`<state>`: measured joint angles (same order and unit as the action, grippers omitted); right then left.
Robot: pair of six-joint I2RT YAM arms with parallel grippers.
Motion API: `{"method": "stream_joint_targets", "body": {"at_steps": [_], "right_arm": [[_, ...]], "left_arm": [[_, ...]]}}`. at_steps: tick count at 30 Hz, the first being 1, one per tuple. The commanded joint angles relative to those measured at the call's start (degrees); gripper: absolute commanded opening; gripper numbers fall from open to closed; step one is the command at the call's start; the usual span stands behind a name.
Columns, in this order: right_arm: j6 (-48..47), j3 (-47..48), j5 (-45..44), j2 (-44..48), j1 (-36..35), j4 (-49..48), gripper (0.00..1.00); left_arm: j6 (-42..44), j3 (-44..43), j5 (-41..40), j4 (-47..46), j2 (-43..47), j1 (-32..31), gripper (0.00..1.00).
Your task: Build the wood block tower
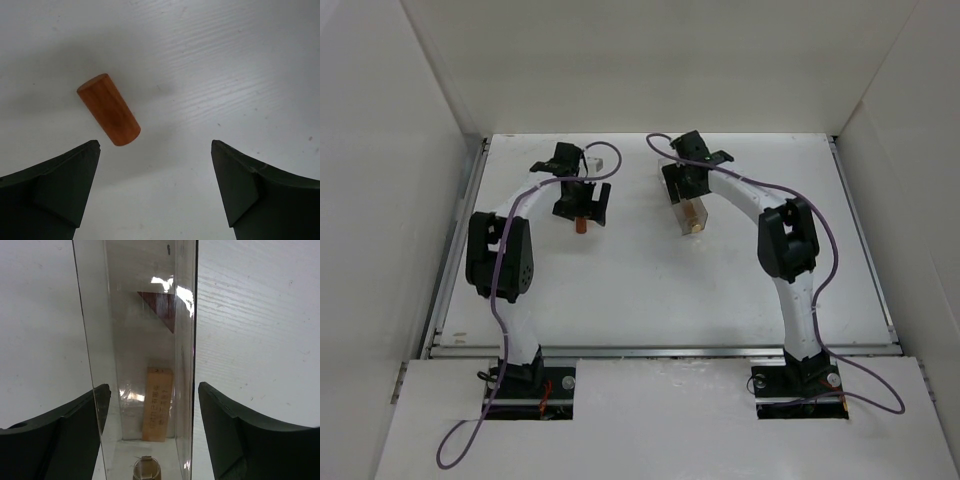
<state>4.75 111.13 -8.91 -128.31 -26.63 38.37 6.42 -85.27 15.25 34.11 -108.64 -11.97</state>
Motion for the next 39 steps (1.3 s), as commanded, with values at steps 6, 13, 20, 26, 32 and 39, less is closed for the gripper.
{"method": "stream_joint_targets", "body": {"at_steps": [6, 13, 20, 26, 32, 39], "right_arm": [[0.7, -0.91, -3.93, -0.01, -1.32, -1.1, 0.74], [0.7, -0.92, -5.68, -0.01, -2.37, -1.1, 0.64], [0.7, -1.53, -8.4, -0.01, -2.9, -1.1, 0.36], [0.7, -0.92, -17.85, -0.01, -3.68, 0.83, 0.0], [0.7, -3.2, -39.75, 0.61, -8.69, 0.92, 0.0], [-2.29, -5.4, -53.14, -4.92, -15.46, -1.28, 0.0]], "left_arm": [[-7.47, -2.0, -15.5, -3.16, -4.3, 2.03, 0.84], [-8.0, -2.52, -17.18, -4.4, -7.11, 2.56, 0.62], [-8.0, -1.48, -16.65, -4.93, -8.43, 3.09, 0.0], [-8.0, -0.95, -14.2, -4.93, -8.43, 3.62, 0.0], [-8.0, 0.1, -12.34, -4.93, -8.43, 3.62, 0.0], [-8.0, 0.11, -11.73, -4.93, -8.43, 3.62, 0.0]]}}
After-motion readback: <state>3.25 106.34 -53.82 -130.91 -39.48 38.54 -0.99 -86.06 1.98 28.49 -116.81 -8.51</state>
